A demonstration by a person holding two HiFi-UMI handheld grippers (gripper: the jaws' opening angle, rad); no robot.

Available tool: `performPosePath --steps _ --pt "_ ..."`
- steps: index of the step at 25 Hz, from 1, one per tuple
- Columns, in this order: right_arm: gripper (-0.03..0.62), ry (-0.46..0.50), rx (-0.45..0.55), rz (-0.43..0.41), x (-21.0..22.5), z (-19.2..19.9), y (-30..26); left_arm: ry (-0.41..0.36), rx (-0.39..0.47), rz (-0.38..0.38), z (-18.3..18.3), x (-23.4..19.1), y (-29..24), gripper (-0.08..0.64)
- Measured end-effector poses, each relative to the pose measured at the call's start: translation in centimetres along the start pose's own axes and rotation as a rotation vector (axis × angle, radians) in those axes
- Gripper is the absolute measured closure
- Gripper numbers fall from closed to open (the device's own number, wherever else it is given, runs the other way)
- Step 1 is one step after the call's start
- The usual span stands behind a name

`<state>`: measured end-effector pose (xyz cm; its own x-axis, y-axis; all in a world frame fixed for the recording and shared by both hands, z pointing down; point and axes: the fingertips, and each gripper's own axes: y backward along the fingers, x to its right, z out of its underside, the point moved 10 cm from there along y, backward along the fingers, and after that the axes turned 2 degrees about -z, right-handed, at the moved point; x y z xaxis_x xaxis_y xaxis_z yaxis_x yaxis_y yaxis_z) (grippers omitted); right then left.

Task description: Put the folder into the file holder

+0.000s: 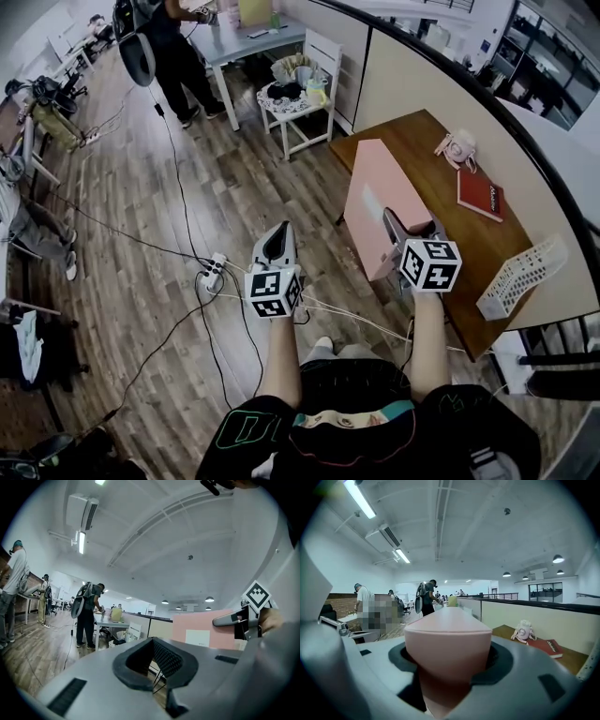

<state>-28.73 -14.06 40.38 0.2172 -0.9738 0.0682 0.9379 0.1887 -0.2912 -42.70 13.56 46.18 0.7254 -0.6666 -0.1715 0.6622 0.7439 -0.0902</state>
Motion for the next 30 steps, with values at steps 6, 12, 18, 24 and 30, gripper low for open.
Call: performPosePath --steps 6,12,18,24,30 --pt "0.302 -0.008 0.023 0.058 2.7 -1.4 1.3 -0.004 -0.001 0.084 -0.5 2.4 -3.5 0.563" --pt "0.302 -0.021 0.062 0.175 6.4 -2.6 4.2 -0.015 -0.019 0.207 -0.2 6.3 -6.9 0.563" --pt "0.302 -0.049 0.081 0.29 9.7 -2.5 7.6 -0.034 -0.034 0.324 0.1 10.7 -9.9 0.563" --pt "0.302 -0.074 0.115 0.408 12.2 -2.3 11.8 -0.047 -0.052 0.449 0.7 15.4 -11.8 0.563" --pt "0.302 -0.123 0.153 0.509 14.5 -1.8 16.1 -0.065 -0.065 0.587 1.3 20.8 -13.1 0.563"
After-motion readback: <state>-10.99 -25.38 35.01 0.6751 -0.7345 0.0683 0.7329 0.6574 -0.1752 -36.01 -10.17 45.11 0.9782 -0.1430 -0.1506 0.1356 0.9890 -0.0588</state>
